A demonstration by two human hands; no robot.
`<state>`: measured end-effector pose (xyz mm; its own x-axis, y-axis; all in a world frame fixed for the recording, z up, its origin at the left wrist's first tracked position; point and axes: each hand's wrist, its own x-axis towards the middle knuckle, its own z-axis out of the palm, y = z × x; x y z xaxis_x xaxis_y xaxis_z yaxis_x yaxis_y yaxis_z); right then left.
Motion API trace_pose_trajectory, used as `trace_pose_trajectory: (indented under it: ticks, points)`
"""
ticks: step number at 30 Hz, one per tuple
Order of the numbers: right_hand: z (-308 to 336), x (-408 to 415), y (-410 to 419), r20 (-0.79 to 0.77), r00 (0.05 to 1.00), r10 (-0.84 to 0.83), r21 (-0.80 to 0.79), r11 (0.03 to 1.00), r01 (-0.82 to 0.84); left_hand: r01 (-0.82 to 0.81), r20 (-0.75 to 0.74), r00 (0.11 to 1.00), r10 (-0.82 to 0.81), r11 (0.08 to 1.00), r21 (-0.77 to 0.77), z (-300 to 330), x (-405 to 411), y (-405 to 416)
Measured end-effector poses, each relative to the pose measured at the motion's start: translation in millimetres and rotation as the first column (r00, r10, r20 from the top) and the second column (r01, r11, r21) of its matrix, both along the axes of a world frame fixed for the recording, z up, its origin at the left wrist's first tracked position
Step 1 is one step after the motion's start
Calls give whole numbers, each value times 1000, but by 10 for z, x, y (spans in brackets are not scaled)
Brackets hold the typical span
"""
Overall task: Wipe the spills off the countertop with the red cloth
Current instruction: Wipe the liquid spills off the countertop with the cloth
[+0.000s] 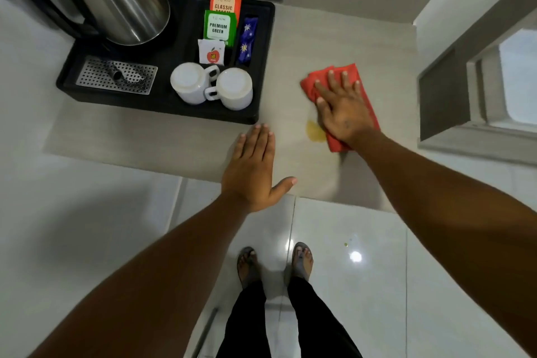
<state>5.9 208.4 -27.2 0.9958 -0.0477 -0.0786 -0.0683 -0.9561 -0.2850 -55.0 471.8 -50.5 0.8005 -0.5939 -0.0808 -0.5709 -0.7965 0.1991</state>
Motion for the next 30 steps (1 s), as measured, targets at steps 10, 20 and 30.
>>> trace_pose_trajectory:
  ticks: [10,20,30]
  points:
    - [-30,-1496,-57,-53,992,-116,-23,993,115,233,16,972,-233,972,31,34,155,344]
    - [-65,-920,865,9,961,-276,31,961,275,285,29,957,-288,955,86,22,212,301]
    - [-77,-1218,227,-35,769,-639,-23,770,638,293,-12,956,-293,953,74,76,219,322]
